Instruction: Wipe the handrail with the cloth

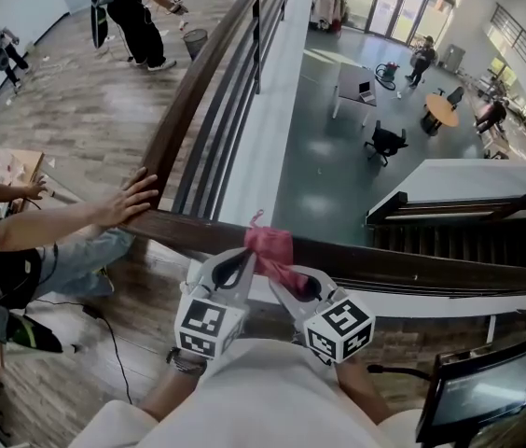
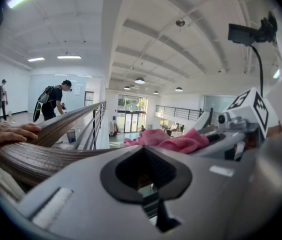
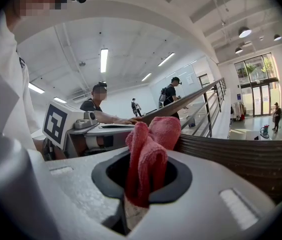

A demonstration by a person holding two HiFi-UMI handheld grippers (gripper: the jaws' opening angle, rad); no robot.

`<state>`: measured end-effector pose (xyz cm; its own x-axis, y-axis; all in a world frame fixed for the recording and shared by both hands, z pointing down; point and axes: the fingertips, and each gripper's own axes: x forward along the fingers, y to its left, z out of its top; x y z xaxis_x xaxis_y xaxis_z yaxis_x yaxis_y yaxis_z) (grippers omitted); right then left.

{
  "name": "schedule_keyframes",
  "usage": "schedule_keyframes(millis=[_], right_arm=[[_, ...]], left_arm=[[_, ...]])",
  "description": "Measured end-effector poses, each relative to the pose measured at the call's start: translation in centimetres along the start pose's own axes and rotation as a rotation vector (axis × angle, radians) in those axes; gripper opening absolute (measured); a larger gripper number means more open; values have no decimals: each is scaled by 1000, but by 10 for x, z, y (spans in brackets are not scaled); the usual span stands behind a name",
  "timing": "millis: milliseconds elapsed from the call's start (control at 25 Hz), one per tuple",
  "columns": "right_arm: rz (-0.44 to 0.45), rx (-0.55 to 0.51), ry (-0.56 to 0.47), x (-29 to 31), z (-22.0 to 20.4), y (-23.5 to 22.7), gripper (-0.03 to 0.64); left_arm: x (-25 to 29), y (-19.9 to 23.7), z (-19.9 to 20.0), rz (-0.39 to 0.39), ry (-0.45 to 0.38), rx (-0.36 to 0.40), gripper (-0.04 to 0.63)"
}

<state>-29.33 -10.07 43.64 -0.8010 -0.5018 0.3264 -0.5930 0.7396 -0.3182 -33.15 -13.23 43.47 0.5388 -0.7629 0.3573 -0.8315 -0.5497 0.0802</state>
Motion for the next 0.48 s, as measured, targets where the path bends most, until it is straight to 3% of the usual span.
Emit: schedule_keyframes(millis=[480], right_arm=[[-9, 10, -6, -5, -2, -5, 61]], left_arm=[[5, -6, 1, -14, 1, 8, 6]])
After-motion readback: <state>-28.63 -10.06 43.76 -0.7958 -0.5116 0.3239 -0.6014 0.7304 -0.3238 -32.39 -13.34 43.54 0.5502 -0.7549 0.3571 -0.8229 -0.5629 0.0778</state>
